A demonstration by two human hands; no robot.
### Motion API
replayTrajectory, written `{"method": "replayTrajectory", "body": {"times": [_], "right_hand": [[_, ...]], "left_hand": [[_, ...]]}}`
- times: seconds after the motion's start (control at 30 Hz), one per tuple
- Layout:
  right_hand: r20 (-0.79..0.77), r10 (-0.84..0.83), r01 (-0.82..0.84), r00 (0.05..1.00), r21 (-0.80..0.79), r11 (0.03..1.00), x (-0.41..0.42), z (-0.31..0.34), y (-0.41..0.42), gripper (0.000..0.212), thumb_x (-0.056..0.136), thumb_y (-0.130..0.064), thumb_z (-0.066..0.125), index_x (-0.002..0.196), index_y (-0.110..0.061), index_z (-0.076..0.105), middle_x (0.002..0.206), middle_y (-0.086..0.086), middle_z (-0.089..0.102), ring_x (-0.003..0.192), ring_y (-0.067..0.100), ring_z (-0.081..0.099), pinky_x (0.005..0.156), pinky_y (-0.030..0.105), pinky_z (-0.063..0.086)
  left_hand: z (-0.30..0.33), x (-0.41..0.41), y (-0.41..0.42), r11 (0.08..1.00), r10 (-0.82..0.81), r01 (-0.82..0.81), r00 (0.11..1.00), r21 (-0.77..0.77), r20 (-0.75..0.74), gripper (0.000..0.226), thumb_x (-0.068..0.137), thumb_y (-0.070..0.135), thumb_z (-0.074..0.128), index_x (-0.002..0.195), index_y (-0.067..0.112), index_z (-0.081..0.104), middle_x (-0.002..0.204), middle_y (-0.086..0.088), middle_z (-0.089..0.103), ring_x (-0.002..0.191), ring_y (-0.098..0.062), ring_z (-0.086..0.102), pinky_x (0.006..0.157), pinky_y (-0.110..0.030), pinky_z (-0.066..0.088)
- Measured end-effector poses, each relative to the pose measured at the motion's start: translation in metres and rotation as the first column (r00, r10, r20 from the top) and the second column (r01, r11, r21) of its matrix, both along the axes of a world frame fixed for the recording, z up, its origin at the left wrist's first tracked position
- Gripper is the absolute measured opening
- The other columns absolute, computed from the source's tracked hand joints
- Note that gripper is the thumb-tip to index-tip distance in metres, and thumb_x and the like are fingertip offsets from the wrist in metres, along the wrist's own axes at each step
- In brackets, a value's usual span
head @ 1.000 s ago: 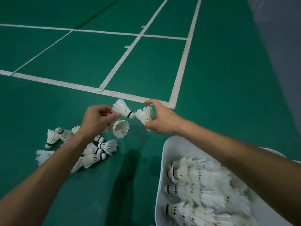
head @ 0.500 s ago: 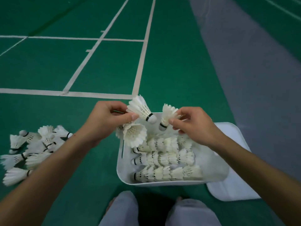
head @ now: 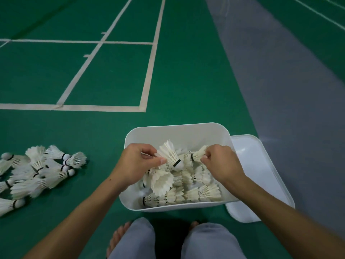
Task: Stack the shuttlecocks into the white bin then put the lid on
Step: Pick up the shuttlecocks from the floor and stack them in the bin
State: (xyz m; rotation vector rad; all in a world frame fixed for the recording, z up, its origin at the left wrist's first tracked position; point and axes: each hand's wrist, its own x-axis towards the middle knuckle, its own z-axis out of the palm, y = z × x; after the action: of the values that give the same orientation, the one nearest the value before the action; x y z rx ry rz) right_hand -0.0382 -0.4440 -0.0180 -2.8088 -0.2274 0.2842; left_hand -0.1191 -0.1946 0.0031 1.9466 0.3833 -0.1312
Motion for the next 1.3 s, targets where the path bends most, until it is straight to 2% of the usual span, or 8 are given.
{"method": "replayTrajectory", "body": {"times": [0.13, 0.23, 0.37, 0.5, 0.7, 0.87, 1.1, 1.3], "right_hand": [[-0.127, -0.023, 0.029, 0.992, 0.048, 0.998, 0.005, -0.013, 0.004, 0.032, 0.094, -0.027, 0.074, 0.068, -0.014, 0.061, 0.063, 0.002, 0.065, 0.062, 0.023, 0.065, 0.062, 0.032, 0.053], [-0.211, -0.025, 0.046, 0.977, 0.096, 0.994, 0.007, -0.017, 0.006, 0.035, 0.094, -0.023, 0.076, 0.064, -0.015, 0.060, 0.062, 0.001, 0.061, 0.058, 0.016, 0.058, 0.054, 0.025, 0.040], [-0.343, -0.065, 0.142, 0.937, 0.205, 0.968, 0.012, -0.023, 0.012, 0.038, 0.093, -0.014, 0.076, 0.059, -0.014, 0.059, 0.062, 0.003, 0.060, 0.062, 0.021, 0.062, 0.072, 0.039, 0.062], [-0.450, -0.123, 0.281, 0.885, 0.305, 0.910, 0.013, -0.018, 0.014, 0.016, 0.090, -0.014, 0.081, 0.094, 0.000, 0.075, 0.089, 0.020, 0.072, 0.080, 0.029, 0.071, 0.088, 0.052, 0.063], [-0.340, -0.063, 0.179, 0.938, 0.321, 0.930, -0.026, 0.011, 0.006, 0.022, 0.099, -0.025, 0.069, 0.111, -0.007, 0.072, 0.107, 0.011, 0.075, 0.089, 0.018, 0.068, 0.075, 0.034, 0.057], [-0.596, 0.062, 0.352, 0.801, 0.552, 0.756, -0.074, 0.033, 0.032, 0.020, 0.087, -0.022, 0.080, 0.103, -0.013, 0.073, 0.097, 0.011, 0.076, 0.078, 0.020, 0.071, 0.063, 0.034, 0.063], [-0.429, 0.001, 0.302, 0.903, 0.637, 0.709, -0.064, 0.023, 0.050, 0.020, 0.087, -0.030, 0.079, 0.102, -0.021, 0.071, 0.096, -0.003, 0.076, 0.081, 0.019, 0.077, 0.075, 0.046, 0.066], [-0.289, 0.052, 0.160, 0.956, 0.661, 0.733, -0.071, 0.027, 0.063, 0.021, 0.088, -0.039, 0.080, 0.083, -0.027, 0.064, 0.077, -0.004, 0.075, 0.061, -0.004, 0.064, 0.056, 0.011, 0.045]], "left_hand": [[-0.006, 0.001, -0.004, 1.000, 0.017, -0.017, 0.999, 0.005, -0.039, 0.024, 0.076, 0.029, 0.093, 0.084, 0.014, 0.076, 0.074, -0.005, 0.079, 0.064, -0.014, 0.072, 0.055, -0.022, 0.046], [-0.010, 0.001, -0.005, 1.000, 0.020, -0.020, 0.999, -0.005, -0.050, 0.025, 0.075, 0.034, 0.093, 0.082, 0.017, 0.076, 0.076, -0.004, 0.080, 0.065, -0.018, 0.070, 0.059, -0.028, 0.047], [-0.014, 0.002, -0.009, 0.999, 0.029, -0.030, 0.998, -0.024, -0.049, 0.027, 0.072, 0.036, 0.094, 0.084, 0.017, 0.079, 0.079, -0.006, 0.080, 0.083, -0.032, 0.078, 0.080, -0.051, 0.063], [-0.011, -0.002, -0.014, 0.997, 0.051, -0.051, 0.999, -0.060, -0.007, 0.018, 0.076, 0.027, 0.093, 0.083, 0.016, 0.080, 0.079, -0.007, 0.080, 0.084, -0.033, 0.077, 0.083, -0.055, 0.061], [-0.010, -0.008, -0.015, 0.975, 0.173, -0.162, 0.983, -0.152, 0.059, 0.015, 0.078, 0.023, 0.092, 0.080, 0.014, 0.080, 0.079, -0.007, 0.080, 0.078, -0.023, 0.077, 0.081, -0.047, 0.062], [-0.011, -0.009, -0.020, 0.956, 0.262, -0.235, 0.954, -0.178, 0.145, 0.018, 0.080, 0.021, 0.091, 0.083, 0.011, 0.077, 0.075, -0.003, 0.080, 0.073, -0.016, 0.077, 0.069, -0.032, 0.056], [-0.014, -0.002, -0.017, 0.927, 0.365, -0.329, 0.903, -0.180, 0.229, 0.015, 0.078, 0.024, 0.093, 0.080, 0.021, 0.078, 0.077, -0.009, 0.080, 0.082, -0.039, 0.077, 0.077, -0.058, 0.062], [-0.019, 0.003, -0.020, 0.902, 0.429, -0.420, 0.843, -0.104, 0.325, 0.017, 0.077, 0.031, 0.093, 0.086, 0.028, 0.079, 0.093, -0.005, 0.075, 0.077, -0.015, 0.075, 0.073, -0.042, 0.064]]}}
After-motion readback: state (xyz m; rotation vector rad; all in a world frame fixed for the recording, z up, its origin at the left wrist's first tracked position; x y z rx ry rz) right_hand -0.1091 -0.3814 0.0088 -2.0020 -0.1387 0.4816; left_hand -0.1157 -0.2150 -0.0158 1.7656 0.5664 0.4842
